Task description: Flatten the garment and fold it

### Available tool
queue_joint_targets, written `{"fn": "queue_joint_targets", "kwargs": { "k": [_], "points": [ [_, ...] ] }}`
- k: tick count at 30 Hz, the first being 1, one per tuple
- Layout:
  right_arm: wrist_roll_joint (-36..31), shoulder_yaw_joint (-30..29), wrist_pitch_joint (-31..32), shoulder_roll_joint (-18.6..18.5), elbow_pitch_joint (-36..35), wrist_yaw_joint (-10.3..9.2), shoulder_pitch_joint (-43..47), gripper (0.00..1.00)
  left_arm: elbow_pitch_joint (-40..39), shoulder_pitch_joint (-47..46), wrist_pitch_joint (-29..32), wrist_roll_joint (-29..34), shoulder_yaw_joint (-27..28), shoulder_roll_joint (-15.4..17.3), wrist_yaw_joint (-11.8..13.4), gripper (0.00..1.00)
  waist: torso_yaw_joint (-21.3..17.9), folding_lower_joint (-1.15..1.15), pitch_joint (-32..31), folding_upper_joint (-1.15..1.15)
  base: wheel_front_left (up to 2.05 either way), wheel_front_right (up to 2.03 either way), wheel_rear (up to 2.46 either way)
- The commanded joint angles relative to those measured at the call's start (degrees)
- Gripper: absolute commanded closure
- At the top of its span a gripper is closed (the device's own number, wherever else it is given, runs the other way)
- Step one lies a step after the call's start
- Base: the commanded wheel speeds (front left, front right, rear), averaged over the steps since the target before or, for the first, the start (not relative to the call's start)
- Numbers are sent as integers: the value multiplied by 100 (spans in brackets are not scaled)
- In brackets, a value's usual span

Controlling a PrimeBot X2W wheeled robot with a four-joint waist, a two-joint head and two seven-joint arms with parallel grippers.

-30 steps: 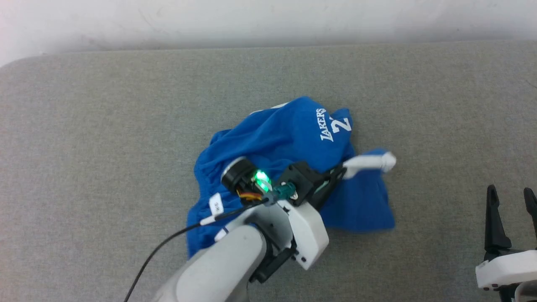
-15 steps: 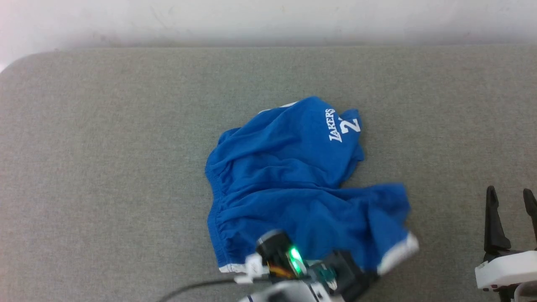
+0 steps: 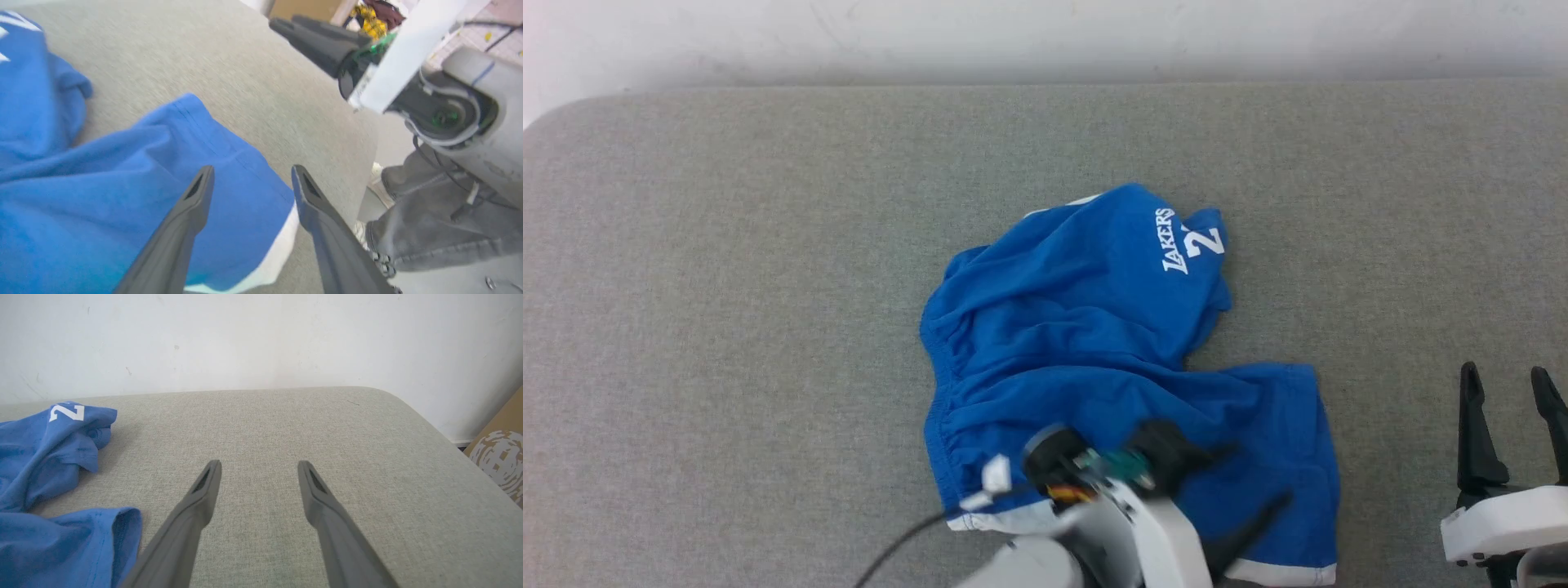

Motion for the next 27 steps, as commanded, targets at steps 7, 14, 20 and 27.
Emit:
{"fn": "queue_joint_targets", "kwargs": {
  "k": [7,14,20,27],
  "points": [
    [43,-13,-13,11,50,-5,40,0,-765,-14,-1007,-49,1390,348,921,0,36,0,-143,0,0,0,0],
    [69,22,-23,11,92,-5,139,0,-1365,894,-1994,-9,2427,879,1689,0,66,0,-323,0,0,0,0],
    [132,79,-16,11,145,-5,309,0,-1462,2083,-2768,-150,3129,1074,1886,0,153,0,-456,0,0,0,0],
    [69,233,233,11,40,-5,363,0,-1261,2582,-2847,57,3545,1019,1744,0,380,0,-569,0,0,0,0]
  ]
}}
